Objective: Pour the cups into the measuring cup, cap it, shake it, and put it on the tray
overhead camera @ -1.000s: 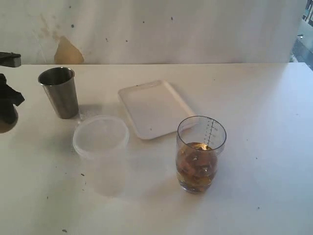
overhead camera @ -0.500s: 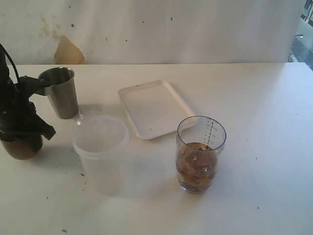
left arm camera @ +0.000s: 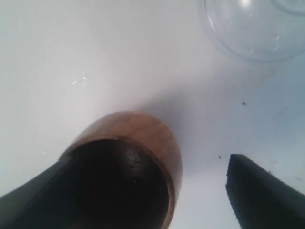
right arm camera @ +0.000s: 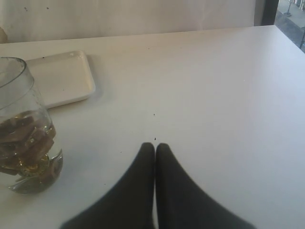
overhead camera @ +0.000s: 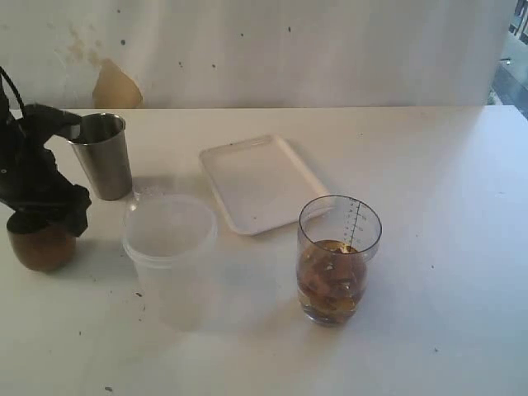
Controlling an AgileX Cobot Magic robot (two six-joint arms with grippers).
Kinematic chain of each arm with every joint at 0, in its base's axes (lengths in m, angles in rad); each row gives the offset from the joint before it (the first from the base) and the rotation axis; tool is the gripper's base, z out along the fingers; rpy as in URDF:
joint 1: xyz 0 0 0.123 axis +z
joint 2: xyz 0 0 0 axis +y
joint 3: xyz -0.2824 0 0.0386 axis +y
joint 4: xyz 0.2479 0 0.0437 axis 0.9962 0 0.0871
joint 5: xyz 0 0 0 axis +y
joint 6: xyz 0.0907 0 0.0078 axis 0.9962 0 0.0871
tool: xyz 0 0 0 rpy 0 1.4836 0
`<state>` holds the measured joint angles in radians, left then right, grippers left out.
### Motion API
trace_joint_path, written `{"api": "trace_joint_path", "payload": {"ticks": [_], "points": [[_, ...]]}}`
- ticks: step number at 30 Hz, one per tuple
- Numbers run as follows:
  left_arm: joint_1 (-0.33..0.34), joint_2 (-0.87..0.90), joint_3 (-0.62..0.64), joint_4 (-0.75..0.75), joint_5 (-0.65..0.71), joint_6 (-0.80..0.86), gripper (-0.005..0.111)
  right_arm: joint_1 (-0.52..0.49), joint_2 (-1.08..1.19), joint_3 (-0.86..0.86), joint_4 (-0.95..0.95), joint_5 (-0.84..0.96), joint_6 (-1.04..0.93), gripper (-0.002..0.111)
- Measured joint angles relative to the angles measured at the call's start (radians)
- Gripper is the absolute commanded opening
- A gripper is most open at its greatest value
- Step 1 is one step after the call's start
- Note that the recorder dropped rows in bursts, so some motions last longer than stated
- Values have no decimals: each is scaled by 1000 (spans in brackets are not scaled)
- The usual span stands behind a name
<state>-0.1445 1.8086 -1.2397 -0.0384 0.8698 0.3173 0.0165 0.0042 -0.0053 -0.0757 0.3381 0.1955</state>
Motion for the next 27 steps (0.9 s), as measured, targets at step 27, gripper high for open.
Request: {"api": "trace_joint_path", "payload": {"ticks": [27], "points": [[-2, -775, 708, -1647, -284, 1477, 78, 0, 0, 0, 0, 0, 2, 0]]}}
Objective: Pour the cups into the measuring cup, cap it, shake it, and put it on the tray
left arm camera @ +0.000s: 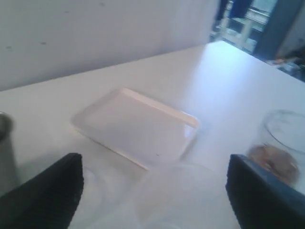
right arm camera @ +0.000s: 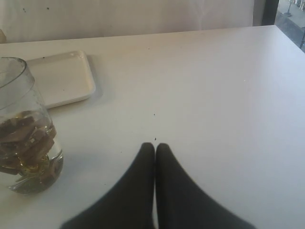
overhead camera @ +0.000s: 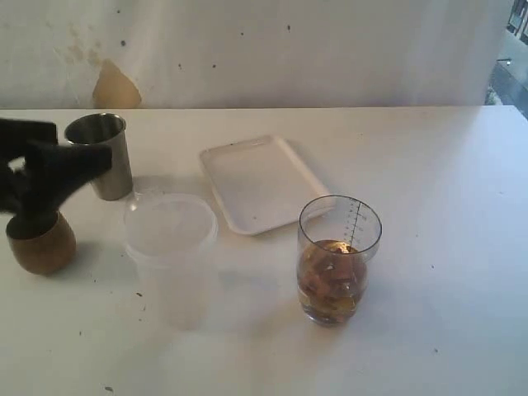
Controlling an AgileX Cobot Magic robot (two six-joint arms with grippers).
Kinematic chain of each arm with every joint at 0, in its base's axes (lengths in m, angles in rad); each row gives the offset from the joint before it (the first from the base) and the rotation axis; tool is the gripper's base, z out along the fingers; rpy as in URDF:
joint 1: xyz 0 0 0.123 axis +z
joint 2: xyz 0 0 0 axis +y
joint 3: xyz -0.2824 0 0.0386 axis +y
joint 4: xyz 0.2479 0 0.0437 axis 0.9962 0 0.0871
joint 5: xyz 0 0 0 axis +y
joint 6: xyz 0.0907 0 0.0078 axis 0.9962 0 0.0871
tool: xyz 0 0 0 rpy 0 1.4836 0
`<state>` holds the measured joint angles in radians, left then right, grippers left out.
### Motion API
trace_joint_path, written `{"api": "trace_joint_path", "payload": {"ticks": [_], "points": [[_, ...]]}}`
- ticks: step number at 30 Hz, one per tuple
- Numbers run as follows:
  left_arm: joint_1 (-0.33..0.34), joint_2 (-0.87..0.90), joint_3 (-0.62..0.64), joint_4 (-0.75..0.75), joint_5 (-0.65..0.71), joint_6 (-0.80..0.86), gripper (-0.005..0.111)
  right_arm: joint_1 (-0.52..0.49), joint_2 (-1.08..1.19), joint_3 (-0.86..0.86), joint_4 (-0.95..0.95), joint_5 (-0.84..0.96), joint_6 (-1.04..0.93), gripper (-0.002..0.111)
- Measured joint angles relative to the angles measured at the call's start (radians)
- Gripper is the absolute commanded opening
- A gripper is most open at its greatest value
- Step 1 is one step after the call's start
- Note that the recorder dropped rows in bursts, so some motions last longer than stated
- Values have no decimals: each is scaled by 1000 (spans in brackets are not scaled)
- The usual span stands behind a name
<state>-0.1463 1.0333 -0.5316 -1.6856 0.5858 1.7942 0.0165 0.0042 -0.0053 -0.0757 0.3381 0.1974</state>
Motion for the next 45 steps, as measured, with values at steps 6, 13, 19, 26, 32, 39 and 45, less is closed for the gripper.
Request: {"api": "trace_joint_path", "payload": {"ticks": [6, 13, 19, 26, 32, 39, 45], "points": [[0, 22, 121, -29, 141, 160, 78, 0, 0, 0, 0, 0, 0, 0], [0, 135, 127, -38, 144, 163, 89, 0, 0, 0, 0, 0, 0, 0], [0, 226, 127, -41, 149, 188, 105, 0, 0, 0, 0, 0, 0, 0], [0, 269, 155, -45, 181, 284, 105, 0, 0, 0, 0, 0, 0, 0], [0, 272, 183, -47, 196, 303, 105, 0, 0, 0, 0, 0, 0, 0], [0, 272, 186, -47, 303, 299, 105, 0, 0, 0, 0, 0, 0, 0], [0, 272, 181, -45, 298, 286, 105, 0, 0, 0, 0, 0, 0, 0]]}}
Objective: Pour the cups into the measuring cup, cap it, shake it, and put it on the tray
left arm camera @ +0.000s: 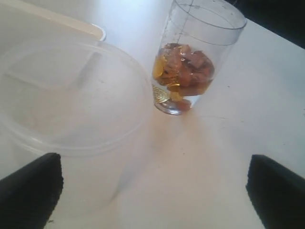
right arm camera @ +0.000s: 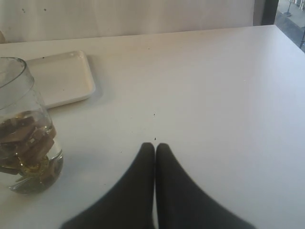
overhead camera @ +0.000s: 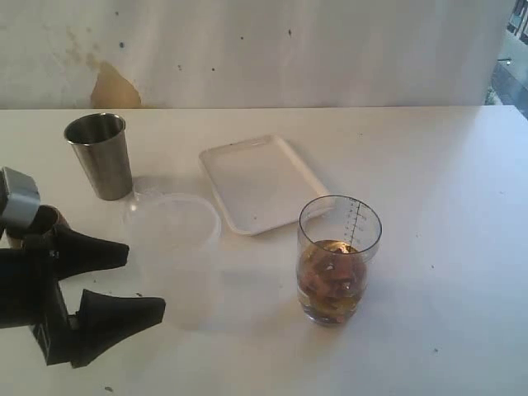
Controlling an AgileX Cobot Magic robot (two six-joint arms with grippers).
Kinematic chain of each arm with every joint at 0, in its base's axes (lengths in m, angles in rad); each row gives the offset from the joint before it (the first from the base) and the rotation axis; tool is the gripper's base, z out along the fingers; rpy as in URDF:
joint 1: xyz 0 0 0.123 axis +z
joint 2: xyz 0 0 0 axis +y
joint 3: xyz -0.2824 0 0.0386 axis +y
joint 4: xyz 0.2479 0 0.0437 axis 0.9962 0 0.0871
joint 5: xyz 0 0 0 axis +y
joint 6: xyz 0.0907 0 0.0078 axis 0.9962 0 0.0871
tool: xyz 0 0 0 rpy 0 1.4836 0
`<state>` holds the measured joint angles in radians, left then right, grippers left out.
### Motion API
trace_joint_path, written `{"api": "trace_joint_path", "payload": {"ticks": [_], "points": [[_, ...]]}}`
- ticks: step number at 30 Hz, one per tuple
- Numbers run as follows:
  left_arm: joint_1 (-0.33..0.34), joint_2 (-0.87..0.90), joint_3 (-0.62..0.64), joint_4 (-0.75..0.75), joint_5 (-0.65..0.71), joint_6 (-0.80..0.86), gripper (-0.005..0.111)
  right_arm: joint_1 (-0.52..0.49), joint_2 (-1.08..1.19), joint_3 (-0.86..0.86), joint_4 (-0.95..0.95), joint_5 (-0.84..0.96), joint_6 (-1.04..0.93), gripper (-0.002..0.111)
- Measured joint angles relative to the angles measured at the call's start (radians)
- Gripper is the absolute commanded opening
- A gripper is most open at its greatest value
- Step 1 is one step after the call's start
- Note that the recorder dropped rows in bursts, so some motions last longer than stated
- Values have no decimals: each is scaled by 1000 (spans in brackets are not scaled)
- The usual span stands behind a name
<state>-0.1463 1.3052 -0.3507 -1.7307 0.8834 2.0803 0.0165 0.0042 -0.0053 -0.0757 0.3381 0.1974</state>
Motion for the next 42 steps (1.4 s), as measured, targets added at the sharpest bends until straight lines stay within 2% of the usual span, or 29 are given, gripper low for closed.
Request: {"api": "trace_joint_path", "payload": {"ticks": [2, 5, 7, 9, 11, 14, 19, 23, 25, 26, 29, 30, 32, 34, 36, 39, 42], "points": [[0, 1, -24, 0, -38, -50, 105, 0, 0, 0, 0, 0, 0, 0], [0, 1, -63, -3, -59, -243, 105, 0, 0, 0, 0, 0, 0, 0], [0, 1, -84, -5, -18, -336, 105, 0, 0, 0, 0, 0, 0, 0], [0, 2, -111, -5, 27, -358, 105, 0, 0, 0, 0, 0, 0, 0], [2, 3, -185, -5, 23, -415, 105, 0, 0, 0, 0, 0, 0, 0], [30, 5, -299, -5, -54, -515, 105, 0, 0, 0, 0, 0, 0, 0], [45, 5, -384, -7, -115, -544, 105, 0, 0, 0, 0, 0, 24, 0], [45, 5, -413, -7, -139, -476, 105, 0, 0, 0, 0, 0, 29, 0], [45, 5, -447, -1, -234, -547, 105, 0, 0, 0, 0, 0, 30, 0], [45, 7, -502, 100, -378, -696, 105, 0, 0, 0, 0, 0, 30, 0], [45, 7, -605, 421, -488, -958, 105, 0, 0, 0, 0, 0, 30, 0], [45, 8, -651, 575, -492, -1076, 105, 0, 0, 0, 0, 0, 30, 0], [36, 18, -834, 1162, -400, -1570, 105, 0, 0, 0, 0, 0, 30, 0], [26, 34, -910, 1378, -290, -1740, 105, 0, 0, 0, 0, 0, 30, 0], [24, 53, -932, 1466, -173, -1805, 105, 0, 0, 0, 0, 0, 30, 0], [20, 70, -909, 1414, -48, -1831, 105, 0, 0, 0, 0, 0, 30, 0], [16, 92, -873, 1383, -17, -1873, 98, 0, 0, 0, 0, 0, 30, 0]]}}
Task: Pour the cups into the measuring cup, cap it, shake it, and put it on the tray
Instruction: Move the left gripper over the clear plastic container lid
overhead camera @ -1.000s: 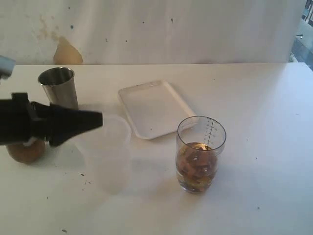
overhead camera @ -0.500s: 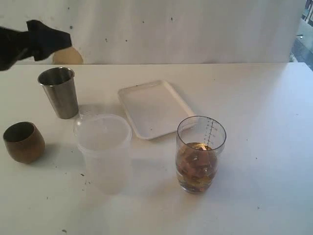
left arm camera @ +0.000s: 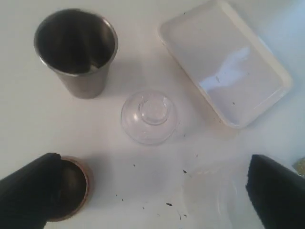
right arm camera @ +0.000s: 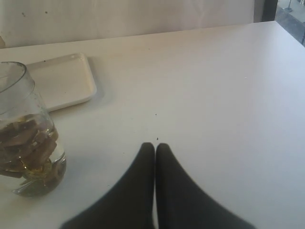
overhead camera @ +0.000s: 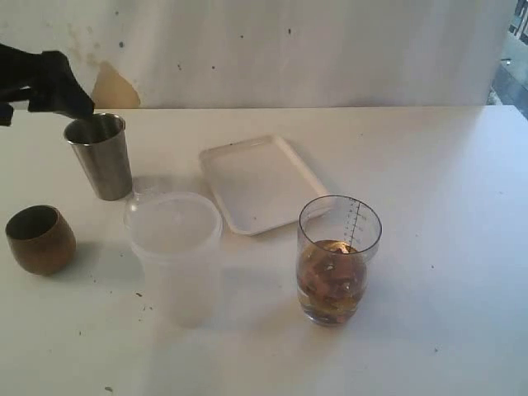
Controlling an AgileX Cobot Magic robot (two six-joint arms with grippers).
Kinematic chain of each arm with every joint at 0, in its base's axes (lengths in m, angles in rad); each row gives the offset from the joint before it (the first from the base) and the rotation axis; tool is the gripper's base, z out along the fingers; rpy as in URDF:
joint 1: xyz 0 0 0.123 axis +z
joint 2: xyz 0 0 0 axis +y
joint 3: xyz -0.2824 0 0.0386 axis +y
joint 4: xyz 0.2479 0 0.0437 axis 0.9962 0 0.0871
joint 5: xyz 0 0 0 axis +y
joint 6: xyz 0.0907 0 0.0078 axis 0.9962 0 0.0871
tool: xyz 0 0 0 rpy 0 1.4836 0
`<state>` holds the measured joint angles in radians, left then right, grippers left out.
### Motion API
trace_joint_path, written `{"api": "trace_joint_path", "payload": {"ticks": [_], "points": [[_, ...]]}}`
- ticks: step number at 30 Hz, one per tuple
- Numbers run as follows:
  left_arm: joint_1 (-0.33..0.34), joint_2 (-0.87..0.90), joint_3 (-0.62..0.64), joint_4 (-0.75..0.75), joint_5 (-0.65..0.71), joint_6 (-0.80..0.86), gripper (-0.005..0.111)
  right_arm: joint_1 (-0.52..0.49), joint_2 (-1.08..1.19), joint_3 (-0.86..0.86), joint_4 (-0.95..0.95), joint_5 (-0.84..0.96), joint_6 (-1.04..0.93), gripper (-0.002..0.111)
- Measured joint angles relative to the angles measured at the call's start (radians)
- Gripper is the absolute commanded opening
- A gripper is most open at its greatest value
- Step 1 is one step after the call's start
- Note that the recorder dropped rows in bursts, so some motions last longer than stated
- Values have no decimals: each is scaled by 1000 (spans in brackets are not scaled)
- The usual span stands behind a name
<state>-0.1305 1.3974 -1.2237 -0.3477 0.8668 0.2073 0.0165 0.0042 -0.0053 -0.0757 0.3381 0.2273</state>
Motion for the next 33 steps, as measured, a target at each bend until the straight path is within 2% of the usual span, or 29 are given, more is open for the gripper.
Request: {"api": "trace_joint_path", "payload": {"ticks": [4, 10, 22, 33], "points": [[-34, 85, -17, 21, 44, -63, 77, 0, 0, 0, 0, 0, 0, 0], [-147, 266, -115, 30, 69, -83, 77, 0, 0, 0, 0, 0, 0, 0], [-157, 471, -285, 111, 69, -180, 77, 0, 0, 0, 0, 0, 0, 0], [-157, 600, -297, 97, 24, -182, 77, 0, 0, 0, 0, 0, 2, 0]]}}
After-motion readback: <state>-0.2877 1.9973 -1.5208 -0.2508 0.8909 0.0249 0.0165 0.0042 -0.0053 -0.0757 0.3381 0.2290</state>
